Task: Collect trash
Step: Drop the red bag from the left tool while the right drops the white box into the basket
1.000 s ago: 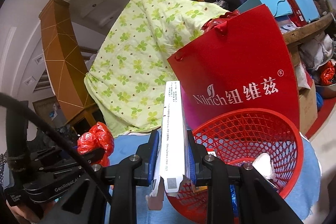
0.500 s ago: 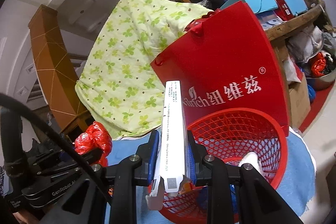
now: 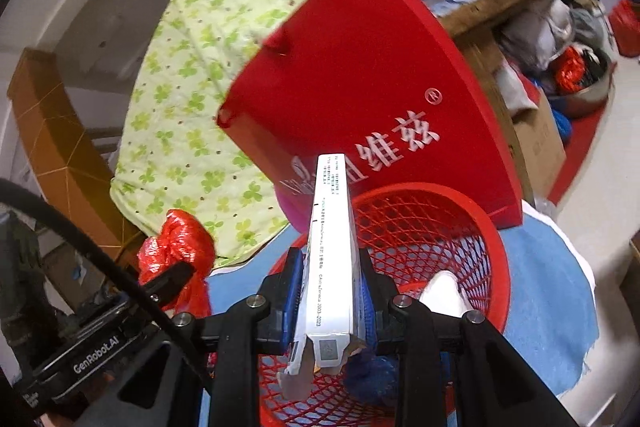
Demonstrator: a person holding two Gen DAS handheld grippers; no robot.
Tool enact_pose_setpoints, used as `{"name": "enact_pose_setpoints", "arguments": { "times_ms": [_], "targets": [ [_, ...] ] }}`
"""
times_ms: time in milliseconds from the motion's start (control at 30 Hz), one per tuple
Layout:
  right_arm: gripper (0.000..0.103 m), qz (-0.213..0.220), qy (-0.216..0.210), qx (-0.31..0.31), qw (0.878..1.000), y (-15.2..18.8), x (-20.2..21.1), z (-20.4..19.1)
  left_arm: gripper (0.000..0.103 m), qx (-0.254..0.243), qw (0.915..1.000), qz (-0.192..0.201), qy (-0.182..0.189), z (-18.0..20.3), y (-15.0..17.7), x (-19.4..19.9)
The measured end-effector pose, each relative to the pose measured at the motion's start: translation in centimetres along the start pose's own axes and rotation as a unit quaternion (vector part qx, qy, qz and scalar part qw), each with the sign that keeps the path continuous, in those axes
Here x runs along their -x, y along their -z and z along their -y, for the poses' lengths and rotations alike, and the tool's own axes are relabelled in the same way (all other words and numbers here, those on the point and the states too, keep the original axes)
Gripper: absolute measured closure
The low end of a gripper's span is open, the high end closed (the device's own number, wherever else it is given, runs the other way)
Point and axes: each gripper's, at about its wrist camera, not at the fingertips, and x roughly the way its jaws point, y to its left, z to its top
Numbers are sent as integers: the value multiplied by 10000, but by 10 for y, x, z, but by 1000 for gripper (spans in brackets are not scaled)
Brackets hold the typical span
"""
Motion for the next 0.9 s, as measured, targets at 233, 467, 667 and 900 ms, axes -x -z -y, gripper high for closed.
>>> {"name": "enact_pose_setpoints", "arguments": {
  "times_ms": [233,467,667,900],
  "targets": [
    [32,123,-21,-225,9997,-4,5,11,35,201,9998,0,13,-16,18,20],
    [32,218,-189,507,9983,6,7,-25,30,314,9974,-62,-648,-59,56,53],
    [32,273,-344,1590,9863,36,4,-79,30,494,9883,-339,-1403,-105,103,75],
    [32,-11,-644,2444,9675,78,-13,-131,30,863,9710,-614,-2145,-158,152,96]
  ]
}}
